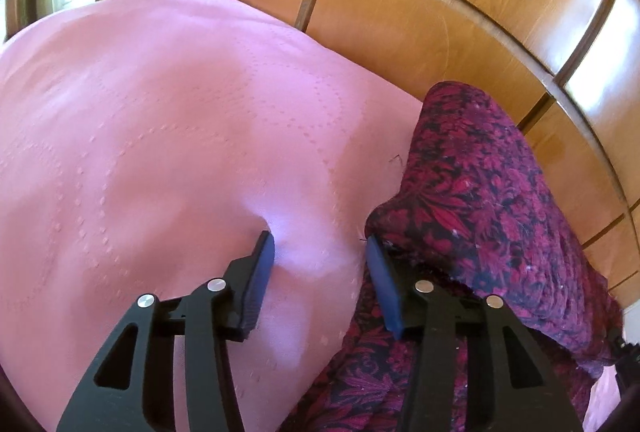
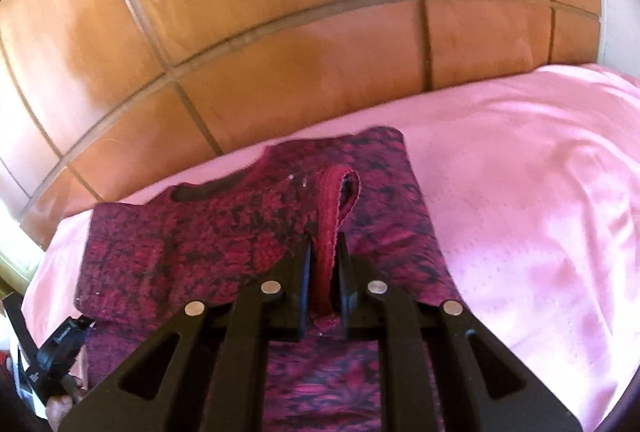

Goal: Fold small clothes

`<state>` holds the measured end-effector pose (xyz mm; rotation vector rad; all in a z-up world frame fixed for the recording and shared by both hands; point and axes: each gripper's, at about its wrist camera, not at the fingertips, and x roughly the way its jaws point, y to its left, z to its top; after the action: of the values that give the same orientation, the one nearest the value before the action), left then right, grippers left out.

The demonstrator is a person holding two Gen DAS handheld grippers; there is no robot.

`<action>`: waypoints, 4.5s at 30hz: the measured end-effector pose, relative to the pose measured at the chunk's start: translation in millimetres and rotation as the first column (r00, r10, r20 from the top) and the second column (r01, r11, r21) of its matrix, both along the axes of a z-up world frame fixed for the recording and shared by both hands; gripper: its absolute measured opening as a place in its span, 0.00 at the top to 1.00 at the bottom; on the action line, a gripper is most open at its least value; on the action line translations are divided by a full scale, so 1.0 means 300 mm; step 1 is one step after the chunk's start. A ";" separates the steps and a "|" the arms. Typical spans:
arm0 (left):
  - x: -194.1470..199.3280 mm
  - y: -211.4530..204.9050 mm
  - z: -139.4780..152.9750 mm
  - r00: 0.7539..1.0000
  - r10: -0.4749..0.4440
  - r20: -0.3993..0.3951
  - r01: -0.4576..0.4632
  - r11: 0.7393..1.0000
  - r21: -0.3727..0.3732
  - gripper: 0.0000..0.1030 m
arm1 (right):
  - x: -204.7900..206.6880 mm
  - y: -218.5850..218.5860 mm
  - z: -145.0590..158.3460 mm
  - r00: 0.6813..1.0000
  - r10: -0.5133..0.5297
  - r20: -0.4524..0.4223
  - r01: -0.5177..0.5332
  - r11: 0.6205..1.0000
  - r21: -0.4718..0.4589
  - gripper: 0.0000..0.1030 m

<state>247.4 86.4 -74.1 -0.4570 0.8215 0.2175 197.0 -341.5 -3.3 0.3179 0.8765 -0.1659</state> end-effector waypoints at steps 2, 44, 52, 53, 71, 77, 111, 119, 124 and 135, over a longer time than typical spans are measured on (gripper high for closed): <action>0.004 -0.003 -0.006 1.000 -0.002 -0.003 0.002 1.000 0.009 0.55 | 0.005 -0.028 -0.057 0.999 -0.020 -0.038 0.020 1.000 0.009 0.90; 0.349 -0.096 0.106 0.949 -0.316 -0.004 0.316 0.949 -0.017 0.79 | 0.029 -0.027 0.009 0.996 0.083 0.012 -0.082 0.995 -0.050 0.90; 0.313 -0.124 0.126 0.977 -0.211 -0.037 0.214 0.964 0.158 0.54 | 0.069 -0.010 -0.090 0.996 0.071 -0.054 -0.075 0.994 -0.076 0.86; 0.282 -0.125 0.154 0.980 -0.200 -0.011 0.199 0.966 0.167 0.54 | 0.069 -0.014 -0.084 0.996 0.071 -0.057 -0.075 0.994 -0.074 0.86; 0.138 -0.307 0.070 0.929 -0.371 -0.014 0.365 0.906 0.216 0.54 | 0.169 0.171 -0.132 0.984 0.164 -0.076 -0.174 0.974 -0.145 0.50; 0.034 -0.286 0.129 0.943 -0.332 0.027 0.320 0.925 0.206 0.50 | 0.161 0.166 -0.081 0.981 0.182 -0.065 -0.189 0.973 -0.130 0.42; -0.416 -0.241 0.048 0.952 -0.307 -0.021 0.304 0.929 0.213 0.38 | -0.173 0.066 -0.030 0.992 0.121 -0.046 -0.120 0.993 0.016 0.26; -0.506 -0.231 0.034 0.945 -0.326 -0.034 0.325 0.921 0.217 0.38 | -0.398 0.016 -0.033 0.986 0.159 -0.060 -0.158 0.987 0.013 0.26; -0.568 -0.195 0.006 0.942 -0.332 -0.046 0.335 0.927 0.170 0.37 | -0.526 -0.034 -0.053 0.988 0.132 -0.081 -0.126 0.989 0.072 0.22; -0.776 -0.126 0.008 0.896 -0.444 -0.031 0.445 0.893 0.073 0.40 | -0.761 -0.039 -0.064 0.982 0.163 -0.094 -0.140 0.967 0.215 0.27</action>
<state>14.6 48.5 -71.8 -0.1831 0.9051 -0.1737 -31.3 -353.3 -22.6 0.4375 1.0272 0.0515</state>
